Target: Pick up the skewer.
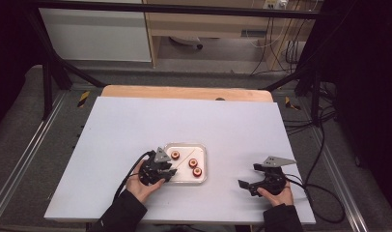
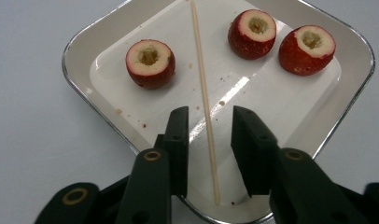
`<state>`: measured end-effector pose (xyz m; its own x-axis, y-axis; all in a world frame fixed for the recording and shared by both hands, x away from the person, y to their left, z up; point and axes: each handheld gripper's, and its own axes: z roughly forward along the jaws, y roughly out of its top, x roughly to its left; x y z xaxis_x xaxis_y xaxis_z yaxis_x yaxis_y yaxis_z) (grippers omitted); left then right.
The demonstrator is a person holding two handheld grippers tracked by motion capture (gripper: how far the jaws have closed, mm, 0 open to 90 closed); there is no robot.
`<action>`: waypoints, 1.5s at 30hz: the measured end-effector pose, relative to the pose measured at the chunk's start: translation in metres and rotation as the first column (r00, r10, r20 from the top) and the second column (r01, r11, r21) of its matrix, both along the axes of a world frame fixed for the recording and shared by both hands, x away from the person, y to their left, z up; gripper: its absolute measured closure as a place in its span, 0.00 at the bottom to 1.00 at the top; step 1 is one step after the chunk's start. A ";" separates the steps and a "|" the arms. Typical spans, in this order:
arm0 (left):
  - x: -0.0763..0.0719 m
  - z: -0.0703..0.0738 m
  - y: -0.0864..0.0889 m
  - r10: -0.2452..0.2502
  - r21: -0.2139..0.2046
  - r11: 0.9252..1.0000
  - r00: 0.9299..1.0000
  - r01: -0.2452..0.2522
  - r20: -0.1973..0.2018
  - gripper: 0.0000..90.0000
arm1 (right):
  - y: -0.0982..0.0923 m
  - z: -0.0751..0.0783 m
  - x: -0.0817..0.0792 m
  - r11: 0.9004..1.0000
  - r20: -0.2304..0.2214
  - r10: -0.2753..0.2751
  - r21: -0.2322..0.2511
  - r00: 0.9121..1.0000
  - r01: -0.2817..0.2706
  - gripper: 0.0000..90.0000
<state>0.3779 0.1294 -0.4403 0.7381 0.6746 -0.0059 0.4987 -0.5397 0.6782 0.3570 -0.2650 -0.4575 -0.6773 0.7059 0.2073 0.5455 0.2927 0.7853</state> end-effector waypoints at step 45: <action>-0.011 0.001 0.005 0.072 -0.118 0.991 0.997 -0.068 0.033 0.98 | 0.001 0.000 0.000 1.000 -0.004 0.006 -0.001 1.000 -0.006 0.01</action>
<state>0.3671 0.1341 -0.4396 0.6903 0.7209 -0.0616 0.5061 -0.4203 0.7532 0.3570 -0.2643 -0.4577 -0.6807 0.7020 0.2093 0.5466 0.2965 0.7831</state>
